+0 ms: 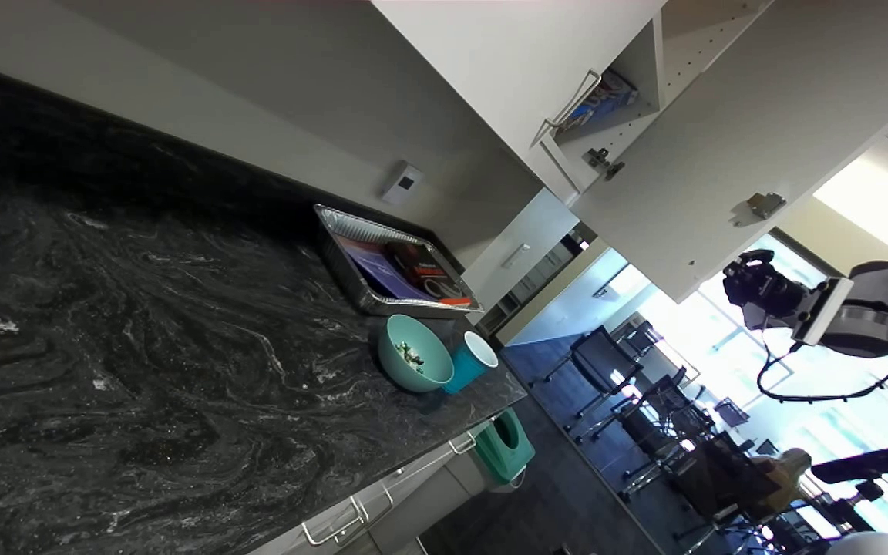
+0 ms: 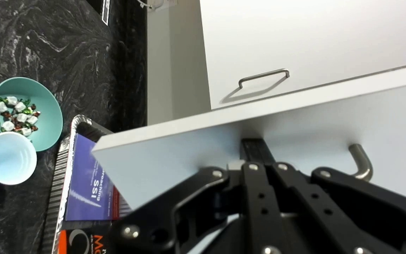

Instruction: Close the right cabinet door

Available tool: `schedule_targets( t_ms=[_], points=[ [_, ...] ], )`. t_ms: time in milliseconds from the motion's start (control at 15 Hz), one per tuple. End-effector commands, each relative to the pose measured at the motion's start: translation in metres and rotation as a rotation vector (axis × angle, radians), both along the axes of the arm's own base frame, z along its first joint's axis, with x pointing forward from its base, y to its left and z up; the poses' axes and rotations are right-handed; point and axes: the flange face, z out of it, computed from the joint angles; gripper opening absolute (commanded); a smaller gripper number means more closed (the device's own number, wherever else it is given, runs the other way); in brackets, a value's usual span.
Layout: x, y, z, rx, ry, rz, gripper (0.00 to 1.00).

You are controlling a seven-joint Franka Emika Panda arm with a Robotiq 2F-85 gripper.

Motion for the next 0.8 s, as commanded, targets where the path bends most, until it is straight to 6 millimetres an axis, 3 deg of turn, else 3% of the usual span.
schedule_targets(
  t_ms=[0,467,733],
  points=[
    [0.006,0.033,0.006,-0.010,-0.017,0.047,0.00],
    [0.032,0.092,-0.002,-0.072,-0.114,0.068,0.00],
    [0.057,0.133,-0.007,-0.161,-0.222,-0.015,0.00]
  ],
)
